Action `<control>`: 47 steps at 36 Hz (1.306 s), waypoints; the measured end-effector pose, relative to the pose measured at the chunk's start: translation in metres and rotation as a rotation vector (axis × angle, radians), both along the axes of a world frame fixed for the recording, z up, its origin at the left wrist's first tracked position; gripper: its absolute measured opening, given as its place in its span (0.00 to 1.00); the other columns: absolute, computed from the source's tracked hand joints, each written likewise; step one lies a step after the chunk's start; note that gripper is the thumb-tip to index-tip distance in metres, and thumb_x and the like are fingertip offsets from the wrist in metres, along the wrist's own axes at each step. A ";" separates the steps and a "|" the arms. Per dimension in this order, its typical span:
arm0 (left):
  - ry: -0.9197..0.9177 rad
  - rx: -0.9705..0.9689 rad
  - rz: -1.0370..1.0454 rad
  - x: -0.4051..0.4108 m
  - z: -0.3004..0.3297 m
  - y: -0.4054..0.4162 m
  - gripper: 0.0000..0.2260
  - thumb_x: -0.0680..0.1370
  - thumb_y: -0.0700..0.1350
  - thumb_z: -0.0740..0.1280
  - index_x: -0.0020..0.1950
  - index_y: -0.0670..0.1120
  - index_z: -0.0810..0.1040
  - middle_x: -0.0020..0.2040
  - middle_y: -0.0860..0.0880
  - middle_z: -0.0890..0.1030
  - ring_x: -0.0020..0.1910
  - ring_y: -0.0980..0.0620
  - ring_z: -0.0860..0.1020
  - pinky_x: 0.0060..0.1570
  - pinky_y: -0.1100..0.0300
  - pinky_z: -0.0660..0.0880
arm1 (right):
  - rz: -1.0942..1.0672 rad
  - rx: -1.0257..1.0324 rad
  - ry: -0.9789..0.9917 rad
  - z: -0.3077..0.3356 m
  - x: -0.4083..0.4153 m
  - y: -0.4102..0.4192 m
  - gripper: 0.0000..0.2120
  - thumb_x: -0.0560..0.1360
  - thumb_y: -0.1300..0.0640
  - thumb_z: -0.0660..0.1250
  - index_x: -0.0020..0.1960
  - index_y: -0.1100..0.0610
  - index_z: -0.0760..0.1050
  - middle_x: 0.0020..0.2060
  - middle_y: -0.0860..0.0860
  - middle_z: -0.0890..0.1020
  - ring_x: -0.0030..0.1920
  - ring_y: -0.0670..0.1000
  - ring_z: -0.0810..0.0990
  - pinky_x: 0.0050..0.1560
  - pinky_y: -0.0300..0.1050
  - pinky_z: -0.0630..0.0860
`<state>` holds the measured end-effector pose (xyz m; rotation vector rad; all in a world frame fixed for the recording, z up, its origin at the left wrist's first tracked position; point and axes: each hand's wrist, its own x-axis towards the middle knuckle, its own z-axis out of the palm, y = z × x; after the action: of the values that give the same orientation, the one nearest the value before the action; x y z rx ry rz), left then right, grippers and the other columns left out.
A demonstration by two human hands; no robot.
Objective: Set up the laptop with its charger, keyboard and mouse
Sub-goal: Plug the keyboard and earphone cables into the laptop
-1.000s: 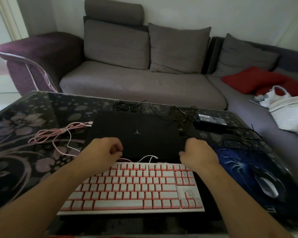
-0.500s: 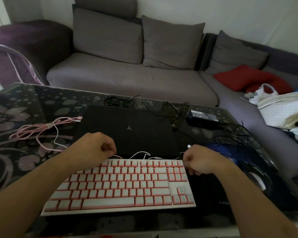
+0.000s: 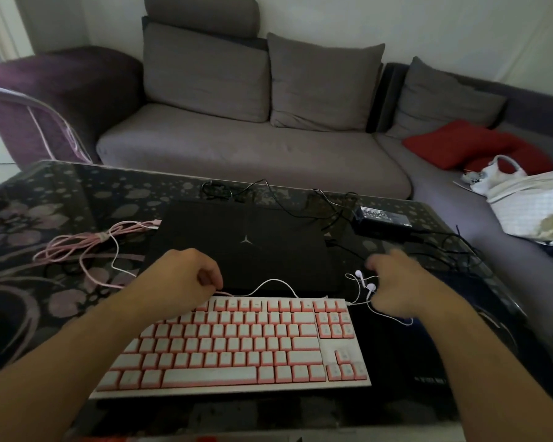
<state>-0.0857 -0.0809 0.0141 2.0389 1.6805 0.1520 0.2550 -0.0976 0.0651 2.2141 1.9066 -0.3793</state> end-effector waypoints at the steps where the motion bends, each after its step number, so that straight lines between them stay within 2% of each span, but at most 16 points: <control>1: 0.004 -0.007 -0.014 0.000 0.000 -0.001 0.13 0.83 0.44 0.68 0.50 0.65 0.78 0.55 0.62 0.80 0.53 0.62 0.78 0.57 0.64 0.77 | 0.091 0.018 0.053 0.001 -0.010 0.000 0.32 0.69 0.62 0.71 0.72 0.49 0.74 0.71 0.52 0.71 0.72 0.57 0.70 0.70 0.53 0.74; 2: 0.011 -0.014 -0.032 0.001 0.001 -0.001 0.14 0.83 0.44 0.66 0.52 0.65 0.79 0.57 0.64 0.78 0.56 0.62 0.78 0.60 0.63 0.76 | 0.150 0.036 0.161 0.003 -0.021 0.000 0.36 0.71 0.66 0.72 0.76 0.47 0.71 0.74 0.48 0.67 0.75 0.54 0.67 0.71 0.51 0.72; 4: 0.025 -0.031 -0.073 0.003 0.001 -0.002 0.15 0.85 0.43 0.63 0.57 0.64 0.80 0.59 0.65 0.73 0.61 0.61 0.75 0.64 0.61 0.74 | 0.209 0.095 0.383 0.000 -0.045 -0.001 0.30 0.78 0.67 0.69 0.75 0.44 0.71 0.74 0.43 0.69 0.71 0.45 0.71 0.63 0.40 0.73; 7: 0.040 -0.048 -0.107 0.006 0.001 -0.004 0.15 0.85 0.43 0.62 0.61 0.64 0.80 0.60 0.63 0.71 0.64 0.60 0.74 0.68 0.58 0.74 | 0.282 0.157 0.488 -0.021 -0.072 0.001 0.15 0.85 0.54 0.64 0.70 0.43 0.77 0.63 0.41 0.78 0.56 0.39 0.78 0.48 0.33 0.72; 9: 0.048 -0.050 -0.119 0.007 0.000 -0.004 0.14 0.85 0.44 0.63 0.61 0.63 0.81 0.61 0.63 0.72 0.63 0.59 0.75 0.67 0.57 0.75 | 0.307 0.127 0.498 -0.034 -0.085 0.002 0.10 0.85 0.49 0.64 0.63 0.43 0.80 0.55 0.40 0.81 0.51 0.39 0.80 0.51 0.36 0.77; 12: 0.055 -0.036 -0.119 0.007 -0.001 -0.002 0.12 0.84 0.45 0.64 0.57 0.62 0.82 0.60 0.63 0.74 0.59 0.60 0.76 0.64 0.58 0.76 | 0.324 0.112 0.424 -0.047 -0.095 0.008 0.06 0.83 0.49 0.66 0.55 0.43 0.82 0.47 0.41 0.83 0.48 0.41 0.82 0.55 0.46 0.82; 15: 0.074 -0.048 -0.127 0.005 -0.001 -0.001 0.11 0.83 0.47 0.65 0.58 0.61 0.83 0.58 0.63 0.73 0.58 0.60 0.75 0.64 0.59 0.75 | 0.289 0.080 0.378 -0.046 -0.095 0.014 0.06 0.83 0.49 0.67 0.51 0.44 0.83 0.44 0.43 0.84 0.46 0.43 0.83 0.53 0.47 0.83; 19: 0.070 -0.068 -0.078 0.001 0.000 0.001 0.09 0.83 0.49 0.65 0.58 0.60 0.83 0.56 0.63 0.77 0.58 0.60 0.76 0.63 0.59 0.76 | 0.155 0.098 0.248 -0.042 -0.087 0.022 0.14 0.83 0.45 0.65 0.42 0.48 0.81 0.36 0.50 0.84 0.39 0.49 0.85 0.45 0.49 0.84; 22: 0.017 -0.069 0.018 -0.002 0.000 0.002 0.05 0.83 0.53 0.67 0.53 0.60 0.82 0.52 0.60 0.81 0.51 0.60 0.79 0.58 0.59 0.79 | 0.040 0.128 0.097 -0.043 -0.077 0.029 0.16 0.81 0.39 0.66 0.42 0.50 0.80 0.37 0.49 0.84 0.39 0.49 0.84 0.46 0.51 0.83; 26: 0.056 -0.044 0.121 -0.004 -0.001 0.005 0.07 0.81 0.58 0.69 0.48 0.57 0.81 0.45 0.56 0.83 0.46 0.59 0.81 0.53 0.59 0.80 | -0.057 0.064 0.014 -0.039 -0.064 0.036 0.20 0.76 0.34 0.70 0.44 0.51 0.77 0.41 0.50 0.83 0.43 0.51 0.83 0.49 0.52 0.82; 30: 0.076 -0.075 0.163 -0.005 0.001 0.008 0.05 0.80 0.56 0.71 0.47 0.57 0.81 0.47 0.56 0.82 0.47 0.58 0.81 0.56 0.56 0.81 | -0.101 -0.032 0.056 -0.031 -0.053 0.040 0.18 0.72 0.40 0.77 0.46 0.52 0.76 0.44 0.51 0.82 0.46 0.52 0.83 0.53 0.52 0.82; 34: 0.080 -0.118 0.180 -0.004 0.005 0.009 0.03 0.79 0.53 0.73 0.47 0.57 0.81 0.50 0.57 0.81 0.50 0.58 0.80 0.59 0.54 0.81 | -0.098 -0.091 0.120 -0.031 -0.045 0.042 0.17 0.72 0.48 0.80 0.52 0.54 0.77 0.47 0.51 0.81 0.47 0.50 0.81 0.41 0.44 0.76; 38: 0.054 -0.106 0.217 -0.002 0.006 0.009 0.06 0.78 0.51 0.75 0.48 0.56 0.79 0.49 0.56 0.79 0.49 0.57 0.79 0.58 0.55 0.81 | -0.081 -0.063 0.177 -0.032 -0.042 0.044 0.19 0.73 0.55 0.79 0.59 0.53 0.74 0.51 0.51 0.78 0.50 0.50 0.78 0.46 0.45 0.76; 42: 0.055 -0.110 0.254 -0.006 0.008 0.008 0.08 0.77 0.51 0.76 0.51 0.56 0.78 0.50 0.55 0.79 0.50 0.56 0.79 0.56 0.56 0.81 | -0.066 -0.036 0.197 -0.033 -0.040 0.045 0.21 0.73 0.61 0.78 0.60 0.52 0.71 0.54 0.52 0.78 0.52 0.52 0.79 0.50 0.48 0.80; 44: 0.091 -0.126 0.260 -0.011 0.010 0.008 0.13 0.76 0.51 0.76 0.57 0.55 0.77 0.54 0.53 0.79 0.53 0.55 0.79 0.58 0.55 0.80 | -0.069 -0.029 0.175 -0.033 -0.039 0.045 0.18 0.75 0.62 0.75 0.61 0.53 0.73 0.55 0.53 0.79 0.53 0.52 0.79 0.50 0.47 0.79; 47: 0.200 -0.084 0.296 -0.020 0.013 0.007 0.29 0.73 0.54 0.78 0.70 0.53 0.72 0.68 0.47 0.73 0.66 0.47 0.74 0.66 0.48 0.77 | -0.077 -0.019 0.184 -0.035 -0.039 0.045 0.13 0.76 0.63 0.71 0.60 0.56 0.77 0.53 0.53 0.79 0.52 0.52 0.80 0.52 0.48 0.80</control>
<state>-0.1052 -0.0742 0.0270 1.7843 2.0705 -0.0259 0.2157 -0.0528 0.0305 2.3169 1.8998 -0.6315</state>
